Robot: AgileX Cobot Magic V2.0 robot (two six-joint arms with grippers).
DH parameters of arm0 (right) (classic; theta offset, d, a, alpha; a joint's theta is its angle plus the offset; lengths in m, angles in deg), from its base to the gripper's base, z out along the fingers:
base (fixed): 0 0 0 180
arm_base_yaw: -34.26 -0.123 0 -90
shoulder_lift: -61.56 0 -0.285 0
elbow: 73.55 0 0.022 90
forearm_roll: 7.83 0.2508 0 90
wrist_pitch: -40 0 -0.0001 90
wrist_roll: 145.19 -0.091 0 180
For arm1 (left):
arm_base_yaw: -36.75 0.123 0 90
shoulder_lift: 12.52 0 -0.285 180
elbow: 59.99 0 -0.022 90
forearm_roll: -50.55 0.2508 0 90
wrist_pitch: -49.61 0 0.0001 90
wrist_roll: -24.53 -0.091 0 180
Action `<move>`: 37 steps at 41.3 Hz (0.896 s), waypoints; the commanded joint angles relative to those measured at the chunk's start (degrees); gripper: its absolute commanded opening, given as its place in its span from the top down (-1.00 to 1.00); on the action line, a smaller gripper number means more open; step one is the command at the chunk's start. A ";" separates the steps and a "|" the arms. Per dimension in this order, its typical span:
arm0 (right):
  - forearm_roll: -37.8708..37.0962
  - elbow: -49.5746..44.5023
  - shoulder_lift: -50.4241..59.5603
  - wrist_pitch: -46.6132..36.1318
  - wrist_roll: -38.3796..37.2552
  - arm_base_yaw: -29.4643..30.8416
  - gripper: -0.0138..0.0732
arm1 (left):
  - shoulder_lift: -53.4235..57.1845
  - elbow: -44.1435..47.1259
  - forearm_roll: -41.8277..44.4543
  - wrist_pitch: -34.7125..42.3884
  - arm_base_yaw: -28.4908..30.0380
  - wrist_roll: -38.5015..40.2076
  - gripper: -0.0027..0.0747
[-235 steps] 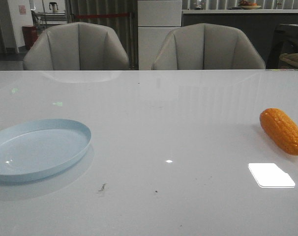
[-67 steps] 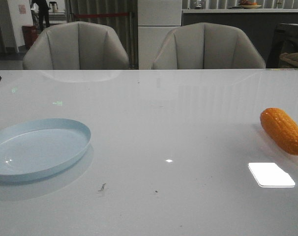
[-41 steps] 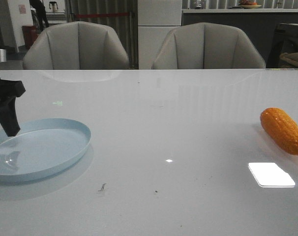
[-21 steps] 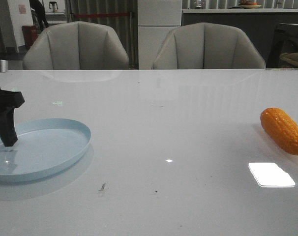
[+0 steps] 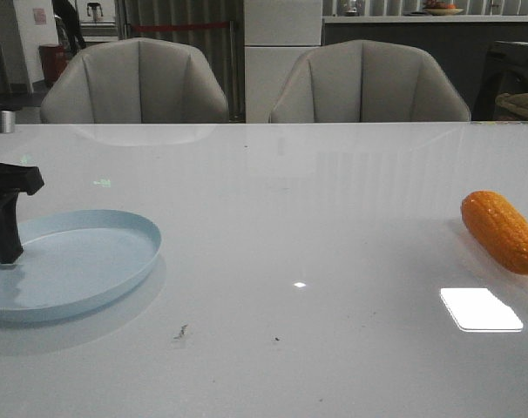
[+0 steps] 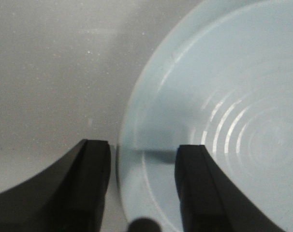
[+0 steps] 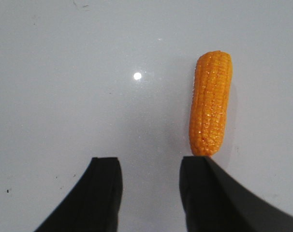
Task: Place corn on plate with both arms
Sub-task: 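Lower the left gripper onto the light blue plate's rim and grasp it, then lift the plate with the left gripper and set it down mid-table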
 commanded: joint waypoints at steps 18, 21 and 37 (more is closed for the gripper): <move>0.87 2.07 0.80 -3.41 -0.08 0.13 -0.26 | 2.92 -1.66 -0.39 -1.03 0.06 -1.95 0.70; 0.87 2.07 0.80 -3.41 -0.08 0.13 -0.26 | 2.92 -1.66 -0.39 -1.63 0.06 -2.99 0.69; 0.87 2.07 0.80 -3.41 -0.08 0.13 -0.26 | 3.04 -3.59 -1.63 -3.62 0.06 -4.33 0.69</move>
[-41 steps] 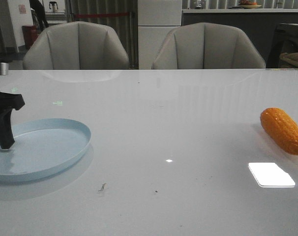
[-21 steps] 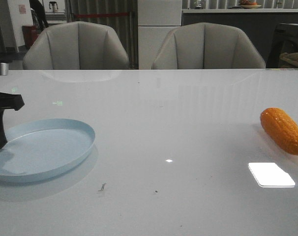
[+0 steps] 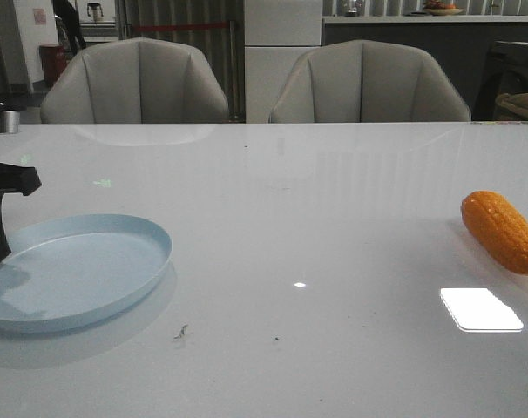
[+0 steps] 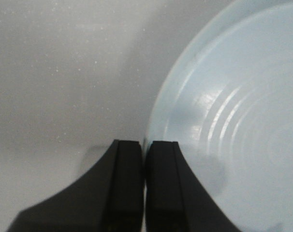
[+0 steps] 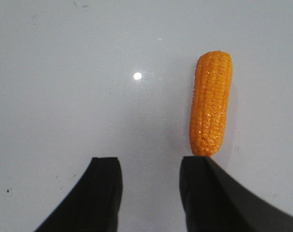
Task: Place corn on plate with both arms
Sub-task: 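Lift the plate with the left gripper and set it down mid-table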
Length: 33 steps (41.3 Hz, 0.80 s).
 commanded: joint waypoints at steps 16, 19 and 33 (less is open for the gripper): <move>0.87 2.07 0.80 -3.36 0.02 0.13 -0.26 | 3.04 -16.22 -9.50 -10.69 0.06 -2.16 0.70; 0.87 2.07 0.80 -3.30 0.02 0.13 -0.26 | 3.04 -18.66 -12.45 -12.01 0.06 -3.09 0.70; 0.87 2.07 0.80 -3.25 0.02 0.13 -0.26 | 3.04 -27.08 -26.07 -16.45 -3.16 -4.67 0.70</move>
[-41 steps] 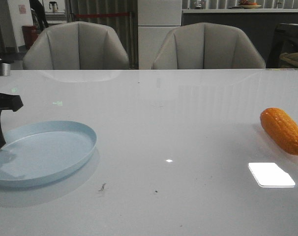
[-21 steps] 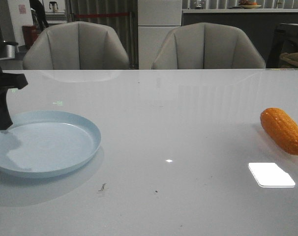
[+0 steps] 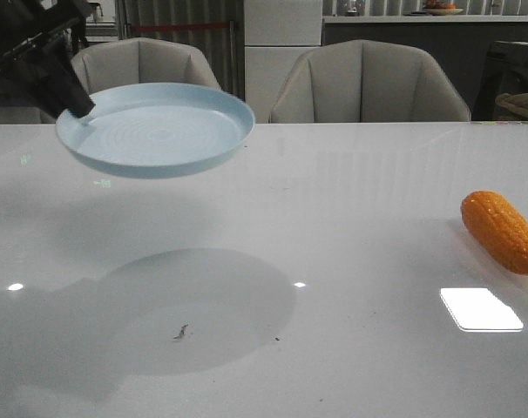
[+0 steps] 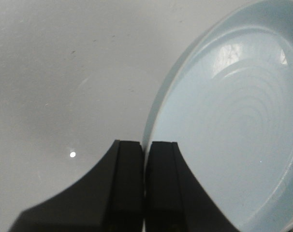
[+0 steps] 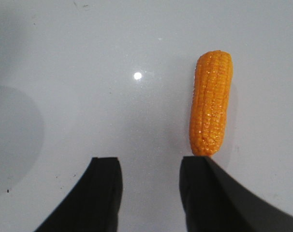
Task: Place corn on plate with both arms
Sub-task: 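Lift the plate with the left gripper and set it down mid-table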
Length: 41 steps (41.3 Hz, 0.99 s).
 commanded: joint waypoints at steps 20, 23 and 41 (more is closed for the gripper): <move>0.87 2.07 0.80 -3.25 0.02 0.13 -0.26 | 0.03 -2.83 1.83 5.90 -17.57 4.48 0.70; 0.87 2.07 0.80 -3.25 0.02 0.13 -0.26 | -2.38 -2.83 1.83 4.46 -18.38 4.60 0.70; 0.87 2.07 0.80 -2.55 0.02 0.13 -0.26 | -10.27 -2.83 6.71 6.60 -18.78 6.11 0.70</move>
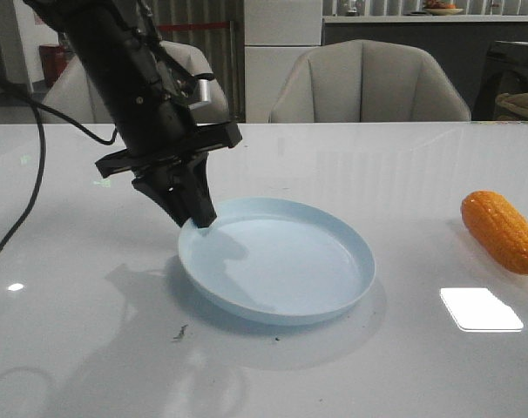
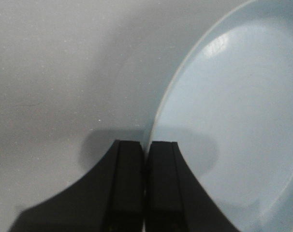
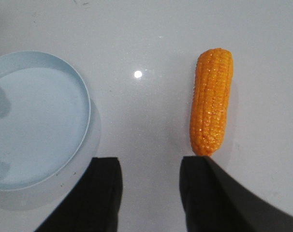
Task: Place corn on plate with both arms
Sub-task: 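Lift the plate with the left gripper and set it down mid-table, then release the plate and raise the left gripper away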
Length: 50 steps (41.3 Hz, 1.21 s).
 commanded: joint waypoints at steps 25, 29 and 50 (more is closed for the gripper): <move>0.87 2.07 0.80 -3.06 0.02 0.13 -0.26 | 2.75 -5.78 -0.21 -0.29 -0.31 0.68 -0.44; 0.87 2.07 0.80 -3.00 0.02 0.13 -0.26 | 2.75 -7.75 -0.08 -4.09 0.51 0.06 -0.44; 0.82 7.47 -1.67 3.08 -0.03 2.28 -0.26 | 15.16 -19.99 14.46 5.95 7.53 0.30 -0.44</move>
